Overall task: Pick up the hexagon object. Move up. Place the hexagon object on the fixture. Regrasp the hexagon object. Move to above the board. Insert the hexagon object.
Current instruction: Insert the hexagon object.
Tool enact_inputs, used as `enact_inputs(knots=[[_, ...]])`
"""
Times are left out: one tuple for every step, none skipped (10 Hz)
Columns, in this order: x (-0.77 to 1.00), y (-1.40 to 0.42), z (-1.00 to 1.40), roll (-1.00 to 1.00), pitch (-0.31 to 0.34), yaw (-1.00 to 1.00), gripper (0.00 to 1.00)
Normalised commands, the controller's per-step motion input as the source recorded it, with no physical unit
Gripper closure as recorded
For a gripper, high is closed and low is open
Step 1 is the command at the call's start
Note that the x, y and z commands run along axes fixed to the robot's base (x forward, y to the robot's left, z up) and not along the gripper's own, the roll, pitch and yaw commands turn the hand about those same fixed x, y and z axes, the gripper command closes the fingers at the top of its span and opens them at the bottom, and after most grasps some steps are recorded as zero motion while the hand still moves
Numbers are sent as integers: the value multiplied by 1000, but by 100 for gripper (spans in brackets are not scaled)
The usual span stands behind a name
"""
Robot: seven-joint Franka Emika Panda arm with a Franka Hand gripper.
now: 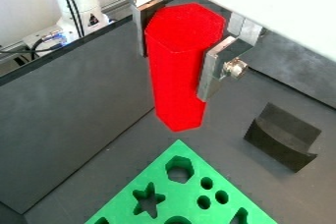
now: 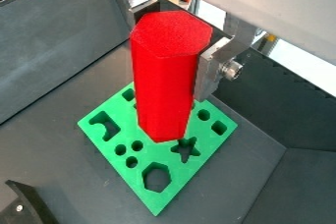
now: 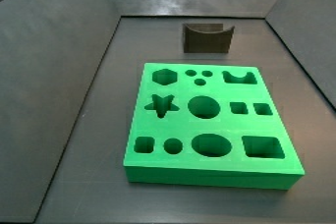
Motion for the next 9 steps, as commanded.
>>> enact_inputs(knots=[[0, 34, -9, -34, -17, -297, 100], [0, 100, -114, -216, -60, -614, 100], [0, 6, -134, -253, -80, -706, 100], [0, 0, -149, -266, -83, -737, 100], [0, 0, -171, -273, -87, -711, 100], [0, 94, -169, -231, -114, -563, 100], [0, 0, -71, -24, -1, -46, 100], [0, 31, -417, -209, -133, -160, 100], [0, 89, -580, -267, -144, -126, 100]])
